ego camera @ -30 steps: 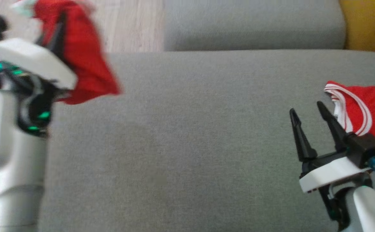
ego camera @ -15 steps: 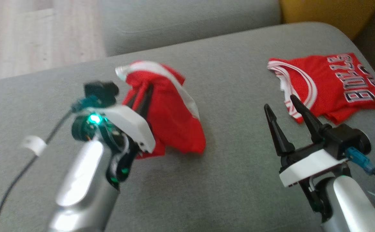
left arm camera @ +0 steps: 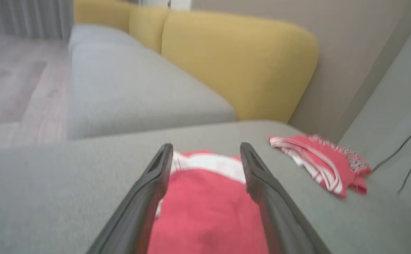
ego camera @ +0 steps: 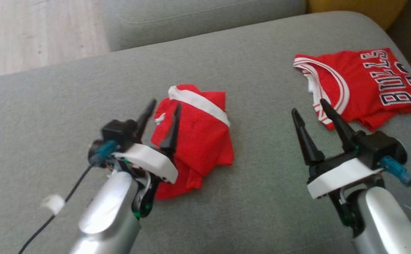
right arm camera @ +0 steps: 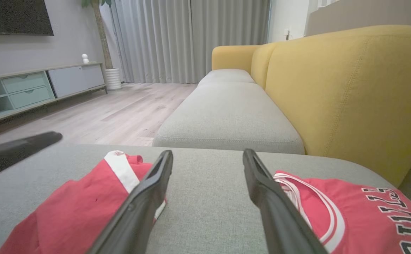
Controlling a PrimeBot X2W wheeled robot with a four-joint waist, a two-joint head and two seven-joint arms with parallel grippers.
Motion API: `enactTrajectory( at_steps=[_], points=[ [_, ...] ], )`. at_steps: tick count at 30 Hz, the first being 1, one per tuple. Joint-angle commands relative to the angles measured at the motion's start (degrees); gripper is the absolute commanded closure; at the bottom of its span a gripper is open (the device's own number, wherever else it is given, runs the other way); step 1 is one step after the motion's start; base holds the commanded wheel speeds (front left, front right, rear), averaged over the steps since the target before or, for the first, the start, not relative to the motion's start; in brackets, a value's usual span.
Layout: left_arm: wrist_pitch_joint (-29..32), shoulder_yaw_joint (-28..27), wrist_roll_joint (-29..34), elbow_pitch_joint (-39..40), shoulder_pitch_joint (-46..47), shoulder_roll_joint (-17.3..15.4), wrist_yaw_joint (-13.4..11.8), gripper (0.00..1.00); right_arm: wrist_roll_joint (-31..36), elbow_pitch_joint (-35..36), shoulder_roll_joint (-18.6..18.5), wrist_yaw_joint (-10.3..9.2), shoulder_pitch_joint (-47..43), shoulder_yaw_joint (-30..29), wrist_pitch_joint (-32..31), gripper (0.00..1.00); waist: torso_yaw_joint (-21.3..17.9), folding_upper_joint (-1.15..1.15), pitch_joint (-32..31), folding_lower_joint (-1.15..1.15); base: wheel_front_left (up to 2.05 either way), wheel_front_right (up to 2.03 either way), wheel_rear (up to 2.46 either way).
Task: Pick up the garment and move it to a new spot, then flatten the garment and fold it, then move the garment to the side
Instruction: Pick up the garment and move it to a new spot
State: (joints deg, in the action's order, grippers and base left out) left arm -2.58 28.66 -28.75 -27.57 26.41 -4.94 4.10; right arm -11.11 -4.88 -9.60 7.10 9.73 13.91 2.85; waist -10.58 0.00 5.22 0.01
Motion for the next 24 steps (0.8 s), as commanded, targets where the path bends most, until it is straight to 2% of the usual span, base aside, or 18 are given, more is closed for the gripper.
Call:
enactTrajectory(
  at_steps=[1, 6, 13, 18, 24],
  points=[
    [-2.72, -3.01, 0.48, 3.05, 0.87, -1.28, 0.06, 0.0, -0.29, 1.6, 0.02, 0.39, 1.19, 0.2, 0.73, 0.0, 1.67, 0.0, -0.54, -0.01, 0.0, 0.0, 0.0],
    [-10.14, -6.76, 1.53, 9.44, -4.65, -5.19, -2.26, 0.0, -0.17, 1.24, 0.7, 0.39, -1.11, -2.0, 0.96, 0.0, 4.75, 0.0, -1.69, -0.01, 0.0, 0.0, 0.0],
    [-11.98, -13.42, 1.81, 16.69, -15.26, -10.78, -6.7, 0.0, 0.22, 1.06, 1.2, 0.39, -4.18, -3.95, 0.62, 0.0, 8.04, 0.0, -2.81, -0.01, 0.0, 0.0, 0.0],
    [-11.94, -15.89, 0.76, 18.58, -19.81, -12.55, -8.26, 0.0, 0.19, 0.68, 1.3, 0.39, -5.62, -4.74, 0.28, 0.0, 9.0, 0.0, -3.47, -0.01, 0.0, 0.0, 0.0],
    [-11.81, -17.2, 0.09, 20.77, -22.17, -12.91, -10.09, 0.0, 0.35, -0.12, 1.9, 0.39, -6.81, -6.25, 0.48, 0.0, 8.98, 0.0, -3.8, -0.01, 0.0, 0.0, 0.0]
  ],
)
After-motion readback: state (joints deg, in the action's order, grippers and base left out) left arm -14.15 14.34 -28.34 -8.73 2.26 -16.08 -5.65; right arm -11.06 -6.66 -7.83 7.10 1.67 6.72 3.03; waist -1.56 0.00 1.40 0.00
